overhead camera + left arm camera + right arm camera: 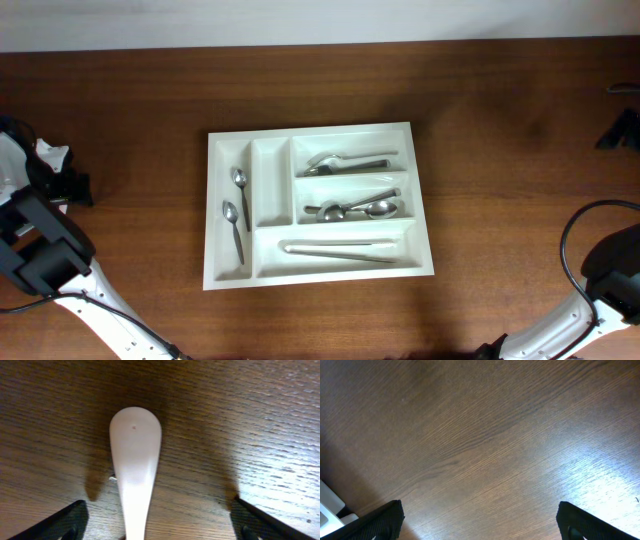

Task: Pack container
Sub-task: 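Close the left gripper on the white plastic utensil and lift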

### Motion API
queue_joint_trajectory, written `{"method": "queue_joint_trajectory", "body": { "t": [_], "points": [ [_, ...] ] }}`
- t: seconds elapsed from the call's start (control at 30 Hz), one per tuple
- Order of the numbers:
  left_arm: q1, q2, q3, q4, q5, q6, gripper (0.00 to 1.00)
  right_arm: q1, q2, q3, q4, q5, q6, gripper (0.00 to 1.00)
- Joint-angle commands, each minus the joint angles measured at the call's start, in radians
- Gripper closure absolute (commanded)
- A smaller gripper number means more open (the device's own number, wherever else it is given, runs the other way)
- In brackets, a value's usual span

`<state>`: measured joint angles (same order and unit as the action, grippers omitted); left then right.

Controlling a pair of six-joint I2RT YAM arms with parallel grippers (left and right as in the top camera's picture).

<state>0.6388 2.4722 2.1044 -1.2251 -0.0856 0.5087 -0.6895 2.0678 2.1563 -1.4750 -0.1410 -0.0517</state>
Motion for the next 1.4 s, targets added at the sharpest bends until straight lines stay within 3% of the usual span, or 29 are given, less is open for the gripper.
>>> {"method": "queue_joint_trajectory", "body": {
  "t": [0.0,0.63,0.9,1.0,1.07,1.1,1.17,1.37],
  "points": [
    [-0.007,0.021,-0.030,-0.008,-0.015,-0.044,0.11,0.002,-0.001,-0.002,0.002,-0.005,0.008,0.01],
    [0.019,0.026,-0.049,-0.025,0.030,-0.044,0.11,0.002,-0.001,-0.002,0.002,-0.005,0.008,0.01],
    [0.019,0.026,-0.049,-0.019,0.029,-0.044,0.45,0.002,-0.001,-0.002,0.002,-0.005,0.008,0.01],
    [0.019,0.026,-0.048,-0.016,0.029,-0.044,0.49,0.002,-0.001,-0.002,0.002,-0.005,0.008,0.01],
    [0.018,0.026,-0.048,-0.016,0.028,-0.044,0.60,0.002,-0.001,-0.002,0.002,-0.005,0.008,0.01],
    [0.018,0.026,-0.048,-0.016,0.029,-0.044,0.75,0.002,-0.001,-0.002,0.002,-0.005,0.008,0.01],
    [0.018,0.026,-0.048,-0.016,0.029,-0.045,0.89,0.002,-0.001,-0.002,0.002,-0.005,0.008,0.01],
    [0.014,0.026,-0.048,-0.016,0.029,-0.052,0.98,0.002,-0.001,-0.002,0.002,-0.005,0.008,0.01]
  ]
}}
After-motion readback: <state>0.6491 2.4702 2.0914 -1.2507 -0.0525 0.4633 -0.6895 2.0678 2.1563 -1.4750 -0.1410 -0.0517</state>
